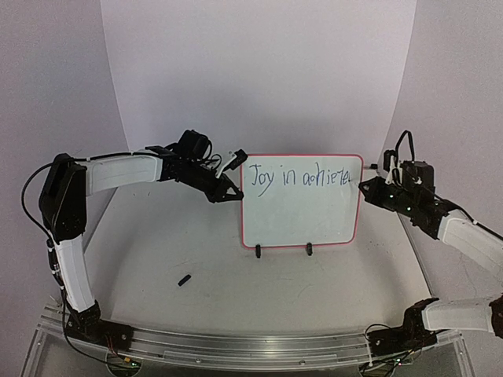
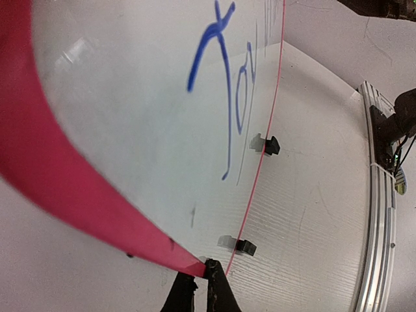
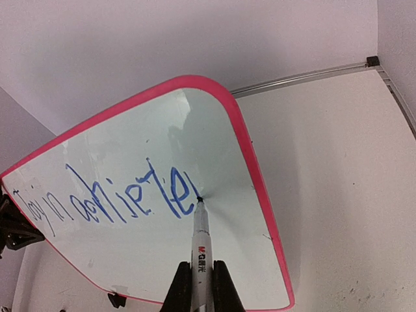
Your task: Write a sentence on the whiteboard
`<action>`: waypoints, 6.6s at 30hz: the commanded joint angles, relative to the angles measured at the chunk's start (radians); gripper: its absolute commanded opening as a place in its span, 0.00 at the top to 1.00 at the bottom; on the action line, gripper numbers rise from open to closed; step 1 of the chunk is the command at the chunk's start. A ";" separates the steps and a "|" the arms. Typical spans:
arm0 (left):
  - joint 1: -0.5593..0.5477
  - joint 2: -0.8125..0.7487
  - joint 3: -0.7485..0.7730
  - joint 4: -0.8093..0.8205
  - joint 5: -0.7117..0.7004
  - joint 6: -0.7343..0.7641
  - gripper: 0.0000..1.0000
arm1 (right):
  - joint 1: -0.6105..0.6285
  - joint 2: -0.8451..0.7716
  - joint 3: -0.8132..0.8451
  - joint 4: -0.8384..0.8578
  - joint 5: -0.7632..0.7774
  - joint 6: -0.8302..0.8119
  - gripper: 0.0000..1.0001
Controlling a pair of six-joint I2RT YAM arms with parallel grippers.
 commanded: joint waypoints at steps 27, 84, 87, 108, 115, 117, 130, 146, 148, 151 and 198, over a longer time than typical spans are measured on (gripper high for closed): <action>-0.028 0.029 -0.009 -0.134 -0.065 0.076 1.00 | -0.004 -0.022 0.049 0.052 0.085 0.008 1.00; -0.032 0.024 -0.010 -0.137 -0.071 0.079 1.00 | -0.004 -0.042 -0.004 0.038 0.134 0.053 1.00; -0.033 0.024 -0.009 -0.137 -0.071 0.080 1.00 | -0.004 -0.055 -0.022 0.031 0.132 0.056 1.00; -0.036 0.021 -0.011 -0.137 -0.075 0.079 1.00 | -0.004 -0.081 -0.039 -0.019 0.120 0.055 1.00; -0.036 0.024 -0.010 -0.136 -0.076 0.078 1.00 | -0.004 -0.126 -0.027 -0.040 0.074 0.040 1.00; -0.036 0.024 -0.012 -0.135 -0.076 0.078 1.00 | -0.004 -0.139 -0.024 -0.049 0.055 0.034 1.00; -0.037 0.020 -0.013 -0.133 -0.072 0.076 1.00 | -0.001 -0.151 0.006 -0.082 -0.116 0.009 1.00; -0.039 0.015 -0.013 -0.133 -0.072 0.076 1.00 | 0.372 0.026 -0.031 0.182 0.033 0.069 1.00; -0.040 0.014 -0.015 -0.133 -0.071 0.076 1.00 | 0.423 0.086 -0.013 0.224 0.066 0.066 1.00; -0.041 0.015 -0.015 -0.133 -0.072 0.075 1.00 | 0.487 0.187 0.025 0.287 0.093 0.063 1.00; -0.045 0.018 -0.015 -0.135 -0.081 0.079 1.00 | 0.615 0.531 0.217 0.391 0.261 0.099 1.00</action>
